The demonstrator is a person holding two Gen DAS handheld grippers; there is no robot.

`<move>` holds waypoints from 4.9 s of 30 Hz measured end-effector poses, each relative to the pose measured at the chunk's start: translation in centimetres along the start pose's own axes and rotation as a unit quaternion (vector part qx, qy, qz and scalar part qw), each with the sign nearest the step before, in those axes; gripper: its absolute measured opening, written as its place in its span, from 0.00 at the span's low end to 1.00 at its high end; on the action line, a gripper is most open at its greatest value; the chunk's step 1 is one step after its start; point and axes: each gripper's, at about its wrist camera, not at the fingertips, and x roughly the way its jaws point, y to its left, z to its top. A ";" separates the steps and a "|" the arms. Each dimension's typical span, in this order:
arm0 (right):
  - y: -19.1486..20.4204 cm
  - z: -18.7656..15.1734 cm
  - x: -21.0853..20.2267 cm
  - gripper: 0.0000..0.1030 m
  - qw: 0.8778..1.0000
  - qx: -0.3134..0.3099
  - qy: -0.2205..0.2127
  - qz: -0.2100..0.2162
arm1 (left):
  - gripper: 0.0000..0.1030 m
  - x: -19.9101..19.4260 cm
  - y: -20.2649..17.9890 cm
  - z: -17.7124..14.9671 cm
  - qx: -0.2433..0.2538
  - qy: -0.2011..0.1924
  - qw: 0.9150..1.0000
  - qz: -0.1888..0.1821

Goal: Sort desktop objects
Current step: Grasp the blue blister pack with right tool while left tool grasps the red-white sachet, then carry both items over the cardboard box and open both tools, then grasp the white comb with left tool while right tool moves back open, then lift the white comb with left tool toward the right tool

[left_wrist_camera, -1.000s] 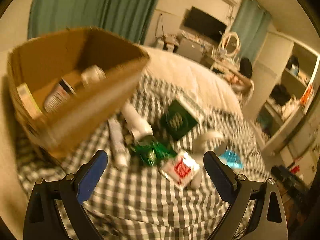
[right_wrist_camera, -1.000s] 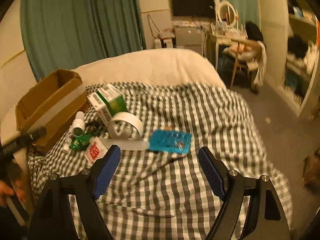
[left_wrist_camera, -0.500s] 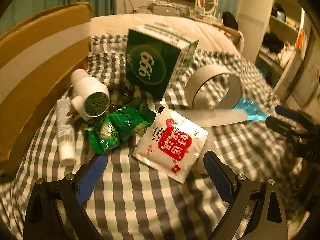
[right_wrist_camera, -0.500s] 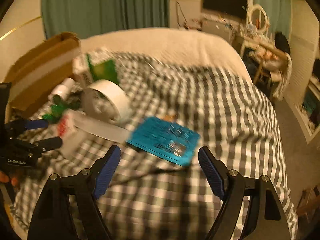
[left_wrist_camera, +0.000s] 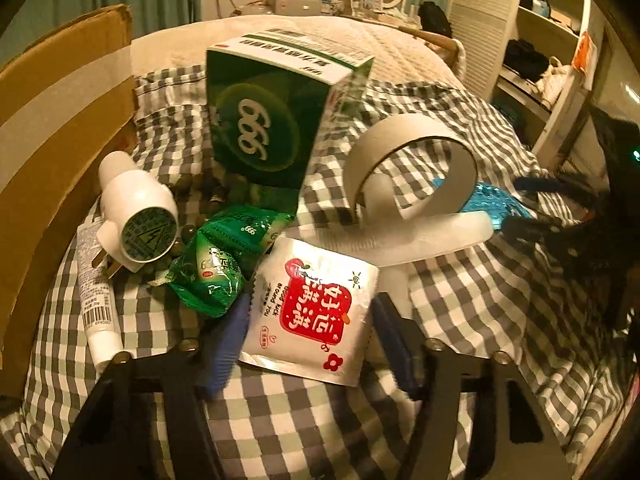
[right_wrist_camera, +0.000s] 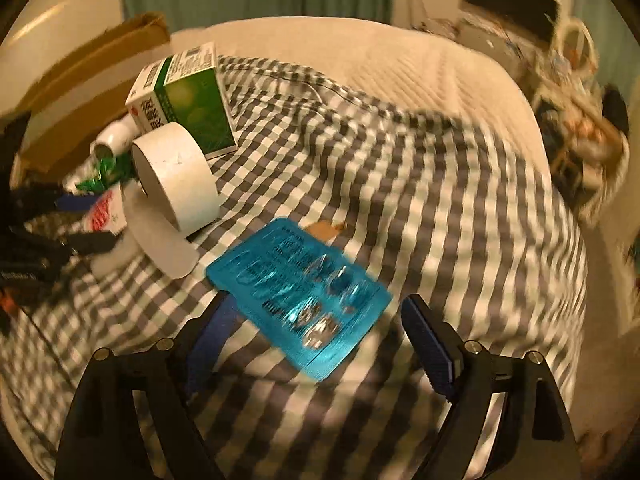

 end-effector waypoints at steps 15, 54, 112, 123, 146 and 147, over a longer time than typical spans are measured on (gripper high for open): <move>1.7 -0.1 2.3 0.91 0.998 -0.053 0.001 0.046 | 0.48 -1.8 -0.1 1.2 -0.028 0.007 0.999 -0.014; 15.4 4.7 -19.2 0.69 0.992 0.007 -0.083 -0.100 | 0.48 -19.3 4.3 4.6 -0.085 -0.139 0.986 0.022; 5.8 -0.6 -13.6 0.96 0.979 0.170 -0.098 -0.047 | 1.00 -11.2 -0.9 -2.6 -0.071 -0.064 0.995 0.022; 2.1 -1.9 -7.9 0.96 0.971 0.227 -0.079 0.013 | 0.79 -1.6 -3.9 -0.1 -0.003 -0.009 1.000 0.012; 3.5 -1.3 -8.4 0.97 0.969 0.231 -0.076 0.035 | 0.19 -7.1 -2.8 -2.4 -0.026 0.093 0.995 -0.033; 3.8 -1.2 -8.3 0.99 0.969 0.234 -0.075 0.040 | 0.19 -7.5 -2.6 -2.8 -0.031 0.098 0.994 -0.036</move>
